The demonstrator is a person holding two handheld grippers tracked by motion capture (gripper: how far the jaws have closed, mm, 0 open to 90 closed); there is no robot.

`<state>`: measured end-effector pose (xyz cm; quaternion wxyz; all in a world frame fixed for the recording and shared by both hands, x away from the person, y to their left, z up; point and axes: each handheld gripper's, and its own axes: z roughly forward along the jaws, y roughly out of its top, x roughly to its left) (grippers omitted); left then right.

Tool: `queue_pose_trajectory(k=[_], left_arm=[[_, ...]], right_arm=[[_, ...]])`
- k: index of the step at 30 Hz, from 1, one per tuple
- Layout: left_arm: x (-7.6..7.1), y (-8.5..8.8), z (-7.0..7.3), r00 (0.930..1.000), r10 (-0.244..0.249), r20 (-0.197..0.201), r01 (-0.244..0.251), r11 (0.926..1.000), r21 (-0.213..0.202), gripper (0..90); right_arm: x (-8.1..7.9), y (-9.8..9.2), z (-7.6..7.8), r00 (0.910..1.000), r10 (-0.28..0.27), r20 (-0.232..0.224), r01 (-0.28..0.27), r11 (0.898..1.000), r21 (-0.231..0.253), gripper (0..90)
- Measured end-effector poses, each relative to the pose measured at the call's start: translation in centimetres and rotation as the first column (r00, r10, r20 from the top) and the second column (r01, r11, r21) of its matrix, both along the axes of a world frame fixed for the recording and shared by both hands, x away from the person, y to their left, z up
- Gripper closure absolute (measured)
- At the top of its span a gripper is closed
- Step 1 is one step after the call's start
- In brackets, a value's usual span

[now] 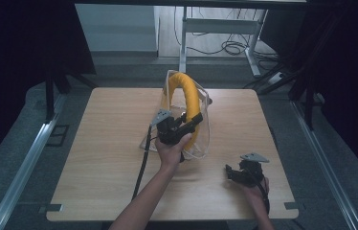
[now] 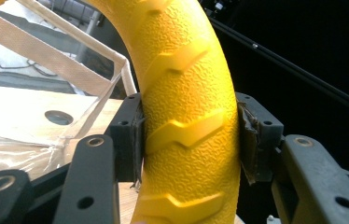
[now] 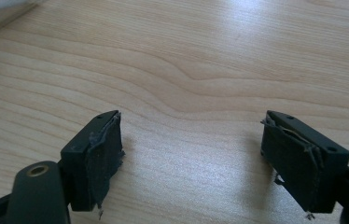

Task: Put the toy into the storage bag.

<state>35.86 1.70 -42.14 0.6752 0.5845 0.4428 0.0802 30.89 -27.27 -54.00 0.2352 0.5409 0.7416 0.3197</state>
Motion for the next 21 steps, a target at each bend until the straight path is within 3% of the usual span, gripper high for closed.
queue_pose_trajectory(k=[9,19,21], left_arm=[[-0.4,0.7,0.6,0.9994,-0.034,-0.006,0.034,0.9994,-0.005,37.6],[-1.4,3.5,1.0,0.9992,-0.029,0.028,0.028,0.9983,0.051,37.7],[-1.7,4.3,0.9,0.9991,-0.028,0.033,0.025,0.9962,0.083,37.7]], right_arm=[[0.0,0.0,0.0,1.0000,0.000,0.000,0.000,1.000,0.002,21.0],[0.0,0.0,0.0,1.0000,0.000,0.000,0.000,1.000,0.001,21.1],[0.0,0.0,0.0,1.0000,0.000,0.001,0.000,1.000,0.001,21.1]])
